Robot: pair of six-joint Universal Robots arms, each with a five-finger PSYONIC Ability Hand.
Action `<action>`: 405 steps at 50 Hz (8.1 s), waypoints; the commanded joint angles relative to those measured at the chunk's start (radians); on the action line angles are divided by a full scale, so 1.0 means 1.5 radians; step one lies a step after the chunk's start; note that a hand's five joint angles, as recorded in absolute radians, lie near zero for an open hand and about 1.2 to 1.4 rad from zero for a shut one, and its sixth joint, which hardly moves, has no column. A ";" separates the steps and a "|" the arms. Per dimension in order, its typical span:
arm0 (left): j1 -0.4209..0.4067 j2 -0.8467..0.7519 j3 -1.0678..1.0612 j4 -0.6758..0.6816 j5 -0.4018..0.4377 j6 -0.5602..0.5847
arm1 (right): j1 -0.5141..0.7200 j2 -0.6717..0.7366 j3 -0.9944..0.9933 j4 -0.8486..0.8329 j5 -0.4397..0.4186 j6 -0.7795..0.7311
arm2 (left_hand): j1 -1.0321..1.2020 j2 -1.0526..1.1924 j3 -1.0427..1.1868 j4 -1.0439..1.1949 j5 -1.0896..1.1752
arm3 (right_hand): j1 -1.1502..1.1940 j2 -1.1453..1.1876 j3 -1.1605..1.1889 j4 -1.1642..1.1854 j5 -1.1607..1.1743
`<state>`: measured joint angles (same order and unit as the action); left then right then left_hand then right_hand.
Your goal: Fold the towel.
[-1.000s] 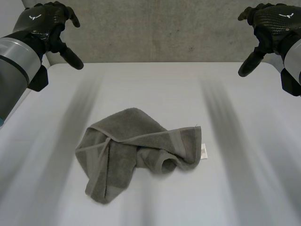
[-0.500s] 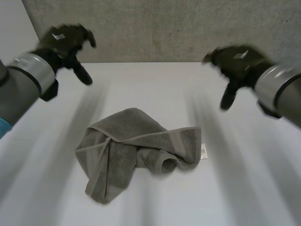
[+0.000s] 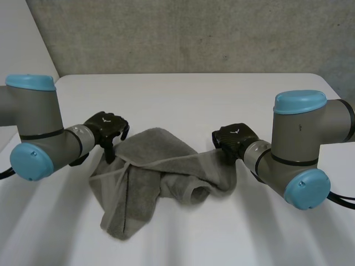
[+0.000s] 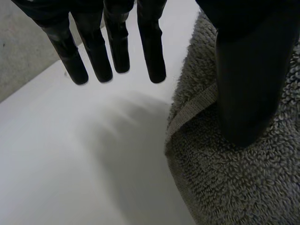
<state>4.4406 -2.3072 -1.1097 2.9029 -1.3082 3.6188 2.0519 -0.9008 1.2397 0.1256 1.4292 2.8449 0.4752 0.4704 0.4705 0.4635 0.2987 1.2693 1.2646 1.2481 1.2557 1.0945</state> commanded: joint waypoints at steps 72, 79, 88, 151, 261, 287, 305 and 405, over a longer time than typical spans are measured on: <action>0.052 0.084 -0.280 0.422 0.097 -0.038 | -0.165 -0.235 0.261 -0.199 -0.118 -0.094 | 0.532 0.535 0.535 0.540 0.533 | 0.085 0.088 0.099 0.094 0.085; 0.052 0.076 -0.280 0.422 0.090 -0.045 | -0.199 -0.236 0.263 -0.203 -0.113 -0.087 | 0.098 0.101 0.101 0.106 0.100 | 0.085 0.088 0.099 0.094 0.085; 0.051 0.058 -0.277 0.456 0.082 -0.044 | -0.199 -0.236 0.268 -0.201 -0.109 -0.087 | 0.076 0.079 0.079 0.084 0.077 | 0.085 0.088 0.099 0.094 0.085; 0.041 -0.038 -0.060 0.386 0.068 -0.047 | -0.198 -0.227 0.257 -0.197 -0.106 -0.064 | 0.614 0.617 0.617 0.622 0.615 | 0.085 0.088 0.099 0.094 0.085; 0.104 -0.005 -0.247 0.580 0.088 0.021 | -0.143 -0.154 0.209 -0.276 0.024 -0.115 | 0.546 0.549 0.549 0.554 0.547 | 0.085 0.088 0.099 0.094 0.085; 0.114 -0.055 -0.207 0.551 0.058 0.023 | -0.187 -0.136 0.186 -0.274 0.039 -0.058 | 0.238 0.242 0.242 0.246 0.240 | 0.085 0.088 0.099 0.094 0.085; 0.146 -0.001 -0.211 0.501 0.061 0.023 | -0.215 -0.141 0.169 -0.265 0.080 -0.058 | 0.614 0.617 0.617 0.622 0.615 | 0.085 0.088 0.099 0.094 0.085; 0.086 -0.201 0.246 0.296 -0.017 -0.213 | -0.153 0.264 -0.525 0.014 0.134 -0.197 | -0.178 -0.175 -0.175 -0.171 -0.177 | -0.730 -0.727 -0.716 -0.721 -0.730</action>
<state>4.5759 -2.6501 -0.6996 3.3716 -1.3059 3.3007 1.7976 -0.4464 0.4013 0.1502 1.6173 2.5425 0.2733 0.2620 0.2733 0.2771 0.0663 0.2303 0.2377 0.2455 0.2554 0.0564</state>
